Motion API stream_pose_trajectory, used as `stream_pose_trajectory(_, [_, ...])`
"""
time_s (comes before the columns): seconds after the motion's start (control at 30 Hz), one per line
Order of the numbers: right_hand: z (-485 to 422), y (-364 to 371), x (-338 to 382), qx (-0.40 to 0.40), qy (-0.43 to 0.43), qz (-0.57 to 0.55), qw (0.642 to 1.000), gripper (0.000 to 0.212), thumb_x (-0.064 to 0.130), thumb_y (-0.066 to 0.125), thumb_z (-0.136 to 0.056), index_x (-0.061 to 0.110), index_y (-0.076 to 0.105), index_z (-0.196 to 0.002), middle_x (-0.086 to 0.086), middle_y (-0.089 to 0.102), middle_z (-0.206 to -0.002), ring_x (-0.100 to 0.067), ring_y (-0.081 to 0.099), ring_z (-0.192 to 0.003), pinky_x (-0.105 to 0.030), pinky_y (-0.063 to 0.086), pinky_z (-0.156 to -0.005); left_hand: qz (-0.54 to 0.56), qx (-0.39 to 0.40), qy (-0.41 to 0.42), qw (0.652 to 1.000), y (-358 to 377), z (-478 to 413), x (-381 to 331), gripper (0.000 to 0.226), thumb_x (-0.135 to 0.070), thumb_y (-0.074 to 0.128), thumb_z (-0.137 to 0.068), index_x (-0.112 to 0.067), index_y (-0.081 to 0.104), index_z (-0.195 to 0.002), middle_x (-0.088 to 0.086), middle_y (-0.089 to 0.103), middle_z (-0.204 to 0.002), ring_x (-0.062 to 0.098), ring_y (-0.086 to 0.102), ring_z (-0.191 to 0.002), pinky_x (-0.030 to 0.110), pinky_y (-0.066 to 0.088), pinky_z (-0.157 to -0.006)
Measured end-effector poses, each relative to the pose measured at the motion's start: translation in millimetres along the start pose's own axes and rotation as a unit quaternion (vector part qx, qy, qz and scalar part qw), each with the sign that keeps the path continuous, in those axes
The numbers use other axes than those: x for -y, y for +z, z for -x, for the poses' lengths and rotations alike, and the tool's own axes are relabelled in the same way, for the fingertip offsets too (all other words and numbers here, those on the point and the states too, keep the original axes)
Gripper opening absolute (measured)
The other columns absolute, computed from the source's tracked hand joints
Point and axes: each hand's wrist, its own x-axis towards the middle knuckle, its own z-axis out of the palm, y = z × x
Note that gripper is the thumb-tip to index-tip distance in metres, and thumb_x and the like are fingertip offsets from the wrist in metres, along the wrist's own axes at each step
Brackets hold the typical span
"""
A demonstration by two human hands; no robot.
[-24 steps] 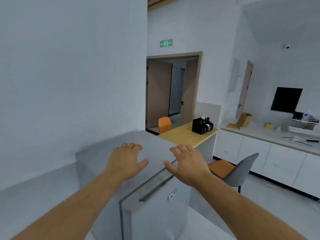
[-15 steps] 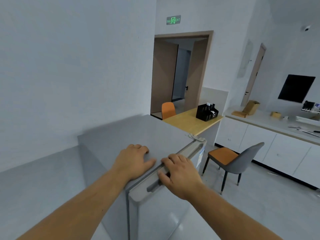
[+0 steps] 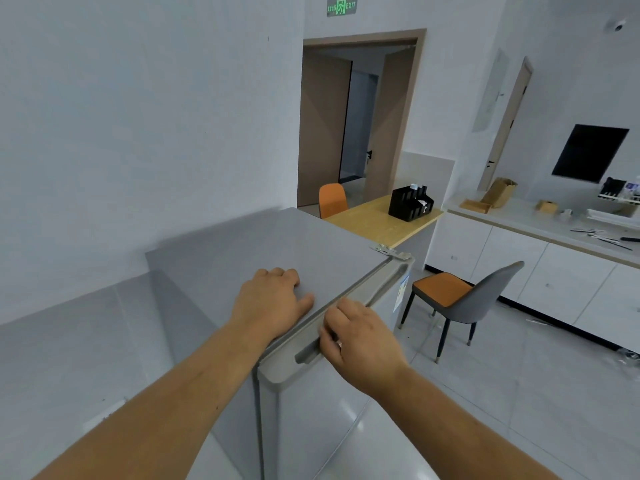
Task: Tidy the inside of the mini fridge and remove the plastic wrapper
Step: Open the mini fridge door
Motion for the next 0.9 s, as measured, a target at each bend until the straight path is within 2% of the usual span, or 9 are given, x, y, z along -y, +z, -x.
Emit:
stream_pose_trajectory(0.13, [7, -9, -1, 0.064, 0.001, -0.009, 0.998, 0.031, 0.032, 0.051, -0.103, 0.016, 0.062, -0.079, 0.002, 0.051, -0.076, -0.016, 0.046, -0.071, -0.036, 0.046, -0.072, 0.064, 0.026, 0.043, 0.997, 0, 1, 6, 0.053, -0.071, 0.045, -0.089, -0.034, 0.06, -0.125, -0.007, 0.065, -0.129, 0.017, 0.055, -0.115, 0.041, 0.051, -0.096])
stream_pose_trajectory(0.23, [3, -19, 5, 0.085, 0.017, -0.012, 0.996, 0.038, 0.035, 0.051, -0.102, 0.013, 0.063, -0.073, 0.001, 0.052, -0.072, -0.017, 0.046, -0.073, -0.035, 0.044, -0.071, 0.078, 0.036, 0.048, 0.995, -2, 2, 5, 0.055, -0.076, 0.048, -0.085, -0.038, 0.06, -0.123, -0.01, 0.063, -0.132, 0.016, 0.054, -0.117, 0.04, 0.049, -0.098])
stream_pose_trajectory(0.4, [8, -42, -3, 0.105, 0.063, 0.042, 0.992, 0.059, 0.045, 0.038, -0.104, 0.016, 0.048, -0.054, 0.004, 0.044, -0.056, -0.015, 0.042, -0.056, -0.034, 0.038, -0.052, 0.06, 0.043, 0.028, 0.997, -2, 2, -2, 0.052, -0.07, 0.049, -0.086, -0.034, 0.061, -0.121, -0.005, 0.063, -0.129, 0.021, 0.054, -0.115, 0.039, 0.048, -0.093])
stream_pose_trajectory(0.5, [20, -56, -17, 0.072, 0.131, 0.023, 0.988, 0.036, 0.047, 0.041, -0.098, 0.027, 0.045, -0.068, 0.007, 0.048, -0.07, -0.01, 0.046, -0.059, -0.028, 0.041, -0.051, 0.022, 0.023, 0.018, 0.999, 1, 1, -13, 0.056, -0.072, 0.043, -0.086, -0.03, 0.061, -0.118, -0.002, 0.064, -0.122, 0.023, 0.057, -0.106, 0.04, 0.051, -0.088])
stream_pose_trajectory(0.57, [21, -62, -23, 0.076, 0.175, 0.021, 0.981, 0.019, 0.046, 0.048, -0.096, 0.029, 0.052, -0.089, 0.009, 0.052, -0.09, -0.008, 0.051, -0.076, -0.027, 0.048, -0.063, -0.008, 0.008, 0.016, 1.0, 5, 1, -18, 0.057, -0.074, 0.039, -0.086, -0.029, 0.058, -0.115, -0.002, 0.064, -0.116, 0.023, 0.057, -0.101, 0.042, 0.052, -0.083])
stream_pose_trajectory(0.63, [22, -67, -31, 0.121, 0.205, 0.056, 0.97, 0.031, 0.042, 0.052, -0.096, 0.022, 0.055, -0.12, 0.001, 0.054, -0.113, -0.018, 0.052, -0.102, -0.034, 0.051, -0.087, -0.01, 0.001, 0.018, 1.0, 7, 1, -18, 0.056, -0.075, 0.038, -0.088, -0.03, 0.057, -0.115, -0.002, 0.063, -0.117, 0.022, 0.056, -0.103, 0.042, 0.052, -0.083])
stream_pose_trajectory(0.67, [23, -70, -35, 0.147, 0.214, 0.081, 0.962, 0.038, 0.039, 0.052, -0.096, 0.018, 0.054, -0.128, -0.003, 0.053, -0.121, -0.023, 0.049, -0.109, -0.037, 0.049, -0.094, -0.002, -0.001, 0.021, 1.0, 8, 1, -16, 0.056, -0.074, 0.038, -0.089, -0.031, 0.058, -0.117, -0.003, 0.064, -0.12, 0.022, 0.056, -0.106, 0.042, 0.052, -0.085])
stream_pose_trajectory(0.77, [30, -80, -44, 0.192, 0.229, 0.129, 0.946, 0.039, 0.032, 0.051, -0.097, 0.01, 0.055, -0.129, -0.011, 0.053, -0.125, -0.028, 0.046, -0.112, -0.039, 0.044, -0.098, 0.018, -0.008, 0.036, 0.999, 11, 2, -11, 0.053, -0.071, 0.036, -0.092, -0.033, 0.057, -0.122, -0.004, 0.064, -0.128, 0.02, 0.057, -0.112, 0.041, 0.053, -0.089])
stream_pose_trajectory(0.9, [42, -93, -57, 0.2, 0.244, 0.128, 0.94, 0.028, 0.025, 0.055, -0.097, 0.007, 0.059, -0.118, -0.011, 0.057, -0.117, -0.027, 0.05, -0.111, -0.037, 0.046, -0.09, 0.023, -0.014, 0.039, 0.999, 14, 1, -9, 0.046, -0.068, 0.038, -0.093, -0.036, 0.058, -0.119, -0.006, 0.065, -0.127, 0.019, 0.058, -0.11, 0.04, 0.051, -0.085])
